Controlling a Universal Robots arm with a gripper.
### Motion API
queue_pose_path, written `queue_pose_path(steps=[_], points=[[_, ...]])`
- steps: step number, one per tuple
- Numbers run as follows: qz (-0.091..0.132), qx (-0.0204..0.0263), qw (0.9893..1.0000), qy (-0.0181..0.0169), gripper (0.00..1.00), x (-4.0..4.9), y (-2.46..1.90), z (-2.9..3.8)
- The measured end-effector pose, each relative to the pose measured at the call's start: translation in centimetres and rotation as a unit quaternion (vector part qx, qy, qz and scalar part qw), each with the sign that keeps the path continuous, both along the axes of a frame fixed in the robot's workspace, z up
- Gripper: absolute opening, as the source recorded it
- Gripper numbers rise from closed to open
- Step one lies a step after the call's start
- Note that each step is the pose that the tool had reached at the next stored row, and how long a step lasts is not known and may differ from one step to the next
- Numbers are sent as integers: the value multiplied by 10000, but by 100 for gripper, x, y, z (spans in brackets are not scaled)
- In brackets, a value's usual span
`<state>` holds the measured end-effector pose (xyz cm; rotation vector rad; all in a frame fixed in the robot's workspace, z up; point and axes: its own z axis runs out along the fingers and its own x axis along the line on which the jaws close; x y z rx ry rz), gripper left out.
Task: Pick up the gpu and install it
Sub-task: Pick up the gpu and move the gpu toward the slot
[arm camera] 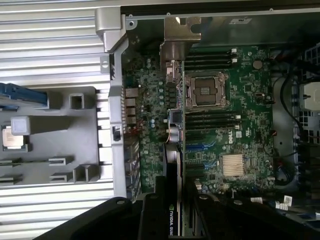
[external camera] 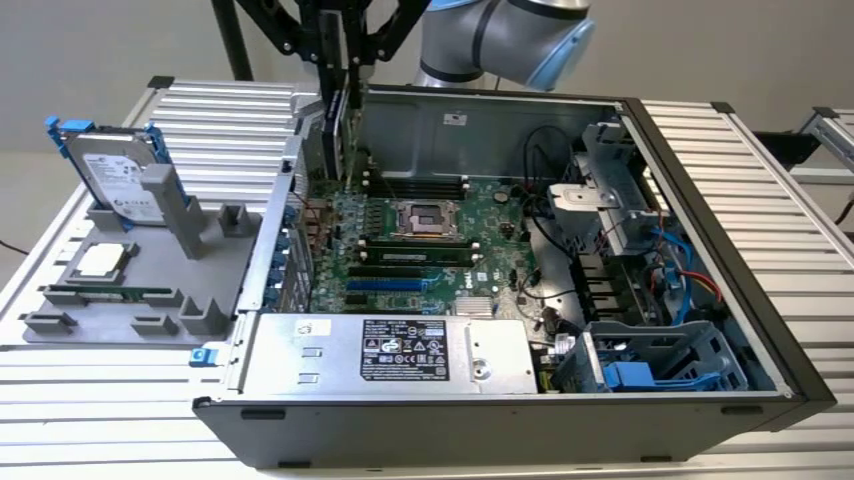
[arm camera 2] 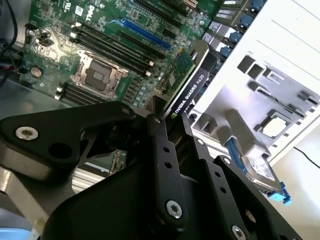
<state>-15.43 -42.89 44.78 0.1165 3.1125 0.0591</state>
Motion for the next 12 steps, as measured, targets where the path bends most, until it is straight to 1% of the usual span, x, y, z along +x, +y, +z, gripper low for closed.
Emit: queue_pose_path(steps=[12], points=[[0, 0, 10000, 2, 0, 226, 0, 0]])
